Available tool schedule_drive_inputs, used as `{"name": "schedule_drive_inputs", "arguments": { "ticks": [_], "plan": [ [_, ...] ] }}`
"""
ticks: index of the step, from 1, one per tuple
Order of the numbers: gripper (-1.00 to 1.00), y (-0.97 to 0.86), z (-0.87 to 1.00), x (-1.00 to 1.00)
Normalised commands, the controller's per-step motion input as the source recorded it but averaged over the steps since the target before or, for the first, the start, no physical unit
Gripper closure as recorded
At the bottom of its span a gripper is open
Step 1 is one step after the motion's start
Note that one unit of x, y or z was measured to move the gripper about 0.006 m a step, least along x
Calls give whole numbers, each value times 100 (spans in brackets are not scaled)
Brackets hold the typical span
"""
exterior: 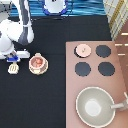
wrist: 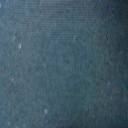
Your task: Take the lid off the pot, put the pot on the plate, and use the tool to push the pot to the front of the table.
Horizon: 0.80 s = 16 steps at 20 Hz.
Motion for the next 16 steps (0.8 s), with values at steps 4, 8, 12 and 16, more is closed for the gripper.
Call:
{"name": "schedule_drive_inputs", "arguments": {
  "ticks": [4,8,12,16],
  "plan": [
    [100,1,28,-22],
    [100,0,88,-31],
    [100,1,92,-49],
    [100,6,70,-48]
  ]
}}
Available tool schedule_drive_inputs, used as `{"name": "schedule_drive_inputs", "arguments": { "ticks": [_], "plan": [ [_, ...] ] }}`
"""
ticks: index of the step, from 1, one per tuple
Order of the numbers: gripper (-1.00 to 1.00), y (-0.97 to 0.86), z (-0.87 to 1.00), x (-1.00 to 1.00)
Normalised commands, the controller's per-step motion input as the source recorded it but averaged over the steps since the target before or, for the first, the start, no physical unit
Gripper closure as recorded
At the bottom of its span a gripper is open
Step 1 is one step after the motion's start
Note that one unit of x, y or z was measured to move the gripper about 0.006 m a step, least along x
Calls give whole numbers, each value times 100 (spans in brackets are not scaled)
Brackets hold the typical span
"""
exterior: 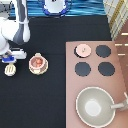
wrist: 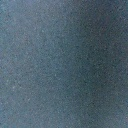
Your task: Take the lid off the pot, put the pot on the plate, and use the tool to push the pot to the front of the table.
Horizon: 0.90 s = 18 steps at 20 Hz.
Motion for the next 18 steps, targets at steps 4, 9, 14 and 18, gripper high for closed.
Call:
{"name": "schedule_drive_inputs", "arguments": {
  "ticks": [4,9,14,18],
  "plan": [
    [100,13,59,-48],
    [100,37,51,-51],
    [100,47,46,-43],
    [100,53,46,-35]
  ]
}}
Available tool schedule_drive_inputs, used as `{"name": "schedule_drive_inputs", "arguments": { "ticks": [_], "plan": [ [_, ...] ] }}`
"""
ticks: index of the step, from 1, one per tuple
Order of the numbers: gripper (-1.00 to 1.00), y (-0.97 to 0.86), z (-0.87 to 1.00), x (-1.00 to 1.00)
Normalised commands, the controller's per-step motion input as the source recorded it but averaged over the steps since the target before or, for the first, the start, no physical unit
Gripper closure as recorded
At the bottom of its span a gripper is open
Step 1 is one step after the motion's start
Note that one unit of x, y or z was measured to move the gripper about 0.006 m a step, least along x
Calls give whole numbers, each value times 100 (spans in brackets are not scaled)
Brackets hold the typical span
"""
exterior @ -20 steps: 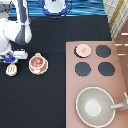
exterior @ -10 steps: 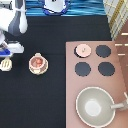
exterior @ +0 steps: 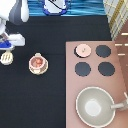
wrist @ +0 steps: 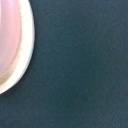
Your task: Take the lid off the pot, put the pot on the plate, and use the tool to push the pot to the front of the table.
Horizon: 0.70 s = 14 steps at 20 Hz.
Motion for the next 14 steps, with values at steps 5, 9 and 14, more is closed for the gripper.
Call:
{"name": "schedule_drive_inputs", "arguments": {
  "ticks": [5,9,14],
  "plan": [
    [100,58,45,-35],
    [100,62,14,-57],
    [100,64,-6,-80]
  ]
}}
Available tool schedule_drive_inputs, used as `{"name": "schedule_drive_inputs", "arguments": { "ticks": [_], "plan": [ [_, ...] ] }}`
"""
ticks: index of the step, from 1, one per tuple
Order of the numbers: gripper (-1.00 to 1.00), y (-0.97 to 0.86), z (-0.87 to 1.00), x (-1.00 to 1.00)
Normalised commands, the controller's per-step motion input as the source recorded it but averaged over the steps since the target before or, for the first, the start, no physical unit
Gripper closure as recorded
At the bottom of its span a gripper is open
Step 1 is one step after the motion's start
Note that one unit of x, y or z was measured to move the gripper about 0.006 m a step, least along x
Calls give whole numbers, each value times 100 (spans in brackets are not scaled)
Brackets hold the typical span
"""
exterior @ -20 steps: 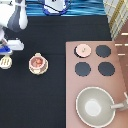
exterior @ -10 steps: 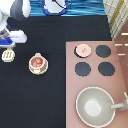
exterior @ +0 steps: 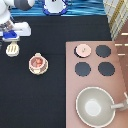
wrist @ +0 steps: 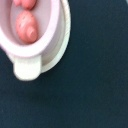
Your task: Take the lid off the pot, put the pot on the plate, and use the tool to push the pot to the front of the table.
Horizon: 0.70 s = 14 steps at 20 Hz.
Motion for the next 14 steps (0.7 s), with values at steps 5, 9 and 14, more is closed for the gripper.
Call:
{"name": "schedule_drive_inputs", "arguments": {
  "ticks": [5,9,14],
  "plan": [
    [100,61,-42,-100],
    [100,55,-55,-100],
    [100,51,-70,-100]
  ]
}}
